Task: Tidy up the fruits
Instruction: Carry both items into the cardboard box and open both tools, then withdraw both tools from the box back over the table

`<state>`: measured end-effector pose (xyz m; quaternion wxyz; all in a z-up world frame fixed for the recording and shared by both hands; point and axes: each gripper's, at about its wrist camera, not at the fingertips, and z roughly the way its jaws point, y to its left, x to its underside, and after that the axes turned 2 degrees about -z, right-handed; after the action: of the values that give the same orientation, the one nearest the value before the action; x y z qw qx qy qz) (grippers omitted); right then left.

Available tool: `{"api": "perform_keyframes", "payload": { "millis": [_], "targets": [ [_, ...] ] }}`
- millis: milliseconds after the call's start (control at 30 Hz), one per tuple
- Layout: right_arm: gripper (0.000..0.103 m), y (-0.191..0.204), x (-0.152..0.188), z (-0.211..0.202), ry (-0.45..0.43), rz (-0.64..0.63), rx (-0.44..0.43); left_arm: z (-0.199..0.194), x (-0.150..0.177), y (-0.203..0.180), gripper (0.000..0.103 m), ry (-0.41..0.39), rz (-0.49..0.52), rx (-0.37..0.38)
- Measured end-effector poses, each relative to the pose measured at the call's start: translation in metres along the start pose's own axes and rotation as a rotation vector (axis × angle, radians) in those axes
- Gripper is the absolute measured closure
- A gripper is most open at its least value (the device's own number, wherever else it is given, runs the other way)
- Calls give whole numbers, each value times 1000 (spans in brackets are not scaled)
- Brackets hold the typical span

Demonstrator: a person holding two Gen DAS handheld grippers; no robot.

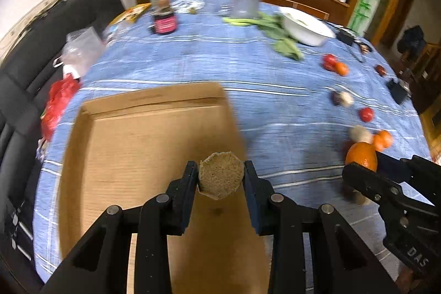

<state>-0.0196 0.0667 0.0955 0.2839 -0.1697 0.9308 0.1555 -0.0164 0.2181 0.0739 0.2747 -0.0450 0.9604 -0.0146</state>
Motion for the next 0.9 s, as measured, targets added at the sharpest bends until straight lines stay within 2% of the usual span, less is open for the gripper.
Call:
{"api": "perform_keyframes", "payload": {
  "millis": [167,400,667,767,900],
  "targets": [
    [67,46,-25,38,29,-36,-66,17,-9,53,71,27,-43,-46],
    [67,92,-46,103,98,-69,-73,53,-20,108,71,97,-116,-75],
    [66,100,-48,136,134,-71,-46,61,-24,117,69,100,-106,-97],
    [66,97,-49,136,135,-62,-51,59,-25,120,59,102,-117,-93],
    [53,93,-50,121,95,-59,-40,43,-27,120,57,77,-139,-105]
  ]
}}
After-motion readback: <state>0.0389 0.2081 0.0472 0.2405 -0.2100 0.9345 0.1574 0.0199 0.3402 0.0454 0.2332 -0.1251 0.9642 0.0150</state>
